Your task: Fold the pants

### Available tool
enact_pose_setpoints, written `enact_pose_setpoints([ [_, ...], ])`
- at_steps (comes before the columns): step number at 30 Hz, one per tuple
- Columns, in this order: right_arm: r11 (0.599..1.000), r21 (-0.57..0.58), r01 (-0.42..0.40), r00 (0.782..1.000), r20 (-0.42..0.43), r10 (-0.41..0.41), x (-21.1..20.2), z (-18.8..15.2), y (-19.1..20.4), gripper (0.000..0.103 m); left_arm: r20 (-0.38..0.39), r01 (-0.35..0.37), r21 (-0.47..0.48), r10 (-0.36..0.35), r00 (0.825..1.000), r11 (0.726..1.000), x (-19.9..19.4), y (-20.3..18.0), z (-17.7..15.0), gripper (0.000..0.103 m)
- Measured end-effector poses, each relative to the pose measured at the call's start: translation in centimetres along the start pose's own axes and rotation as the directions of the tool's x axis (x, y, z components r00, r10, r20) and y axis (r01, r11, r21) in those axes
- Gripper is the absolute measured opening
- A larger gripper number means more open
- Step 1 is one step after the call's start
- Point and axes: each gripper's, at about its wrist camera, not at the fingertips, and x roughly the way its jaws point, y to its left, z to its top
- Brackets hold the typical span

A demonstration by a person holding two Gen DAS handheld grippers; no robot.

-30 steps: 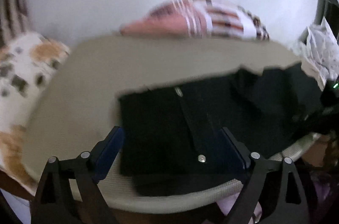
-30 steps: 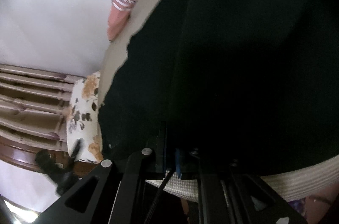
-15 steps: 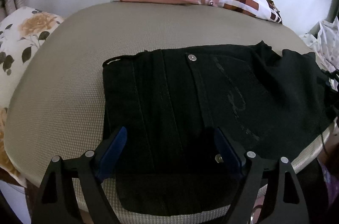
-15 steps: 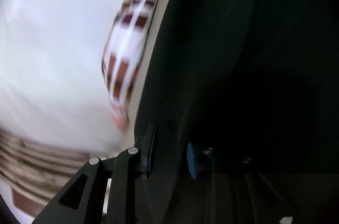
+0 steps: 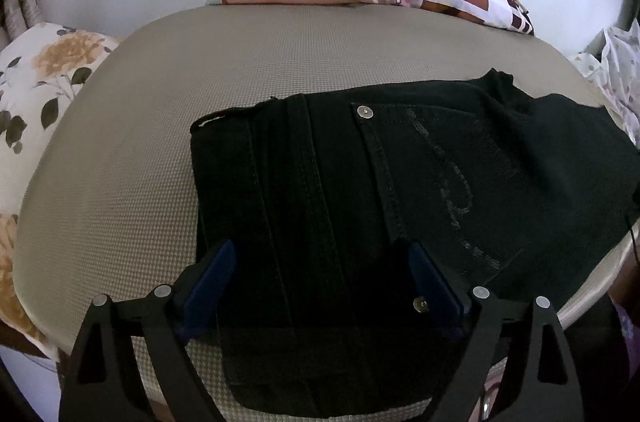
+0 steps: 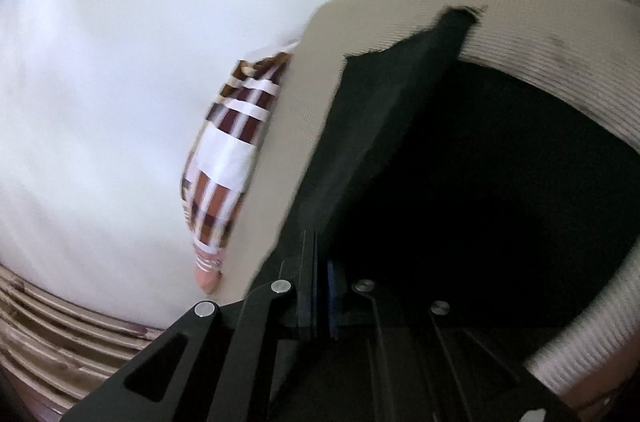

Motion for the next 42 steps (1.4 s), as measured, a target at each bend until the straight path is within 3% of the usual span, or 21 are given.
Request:
enact_pose_setpoints([
  [4,0.994,0.103,0.023,1.000,-0.022,-0.021,-0.7,-2.0,-3.9,0.004,0.000,-0.004,0.012,0.004,1.000,1.000,0.1,0.1,0.0,0.093],
  [9,0.997,0.080,0.007,1.000,-0.005,-0.007,-1.4,-1.8,-2.7,0.003,-0.008,-0.014,-0.001,0.014,1.000,1.000,0.2,0.8,-0.1,0.098],
  [13,0.996,0.085,0.019,1.000,-0.011,-0.018,-3.0,-2.6,-3.0,0.003,-0.028,0.037,-0.105,-0.040,0.999,0.994,0.8,3.0,-0.7,0.100],
  [16,0.983,0.185,0.010,1.000,-0.025,-0.006,-3.1,-3.5,-5.8,0.003,-0.028,0.068,-0.149,-0.073,0.997,0.986,1.0,4.0,-1.0,0.101],
  [18,0.975,0.219,-0.031,0.999,-0.018,0.036,-3.3,-3.7,-6.6,0.002,-0.021,0.056,-0.130,-0.059,0.998,0.990,0.8,3.7,-1.0,0.101],
  [23,0.970,0.237,-0.047,0.998,-0.028,0.055,-4.0,-3.8,-7.4,0.002,0.003,0.017,-0.066,-0.017,1.000,0.998,0.4,2.9,-1.0,0.101],
  [28,0.986,0.168,-0.002,1.000,-0.006,0.003,-5.8,-3.8,-5.8,0.002,0.006,0.019,-0.058,-0.019,1.000,0.998,0.5,3.0,-0.8,0.101],
  [32,0.983,0.183,0.030,1.000,-0.009,-0.029,-5.9,-4.4,-6.8,0.002,0.017,0.012,-0.039,-0.011,1.000,0.999,0.1,2.9,-1.1,0.101],
  [34,0.978,0.209,-0.001,1.000,-0.008,0.002,-5.8,-4.5,-7.3,0.002,0.022,0.000,-0.025,0.000,1.000,1.000,-0.1,2.7,-1.1,0.101],
  [36,0.983,0.185,0.012,1.000,-0.018,-0.009,-5.7,-4.3,-6.9,0.004,0.034,-0.028,-0.014,0.028,0.999,1.000,-0.7,2.6,-1.1,0.101],
  [39,0.968,0.249,-0.043,0.999,-0.020,0.050,-5.8,-4.4,-7.7,0.010,0.040,-0.055,-0.009,0.055,0.998,0.998,-2.3,3.0,-1.2,0.101],
  [42,0.969,0.238,-0.059,0.998,-0.018,0.066,-5.6,-4.4,-7.4,0.017,0.018,-0.028,-0.066,0.029,0.999,0.997,-3.9,4.6,-1.5,0.101],
])
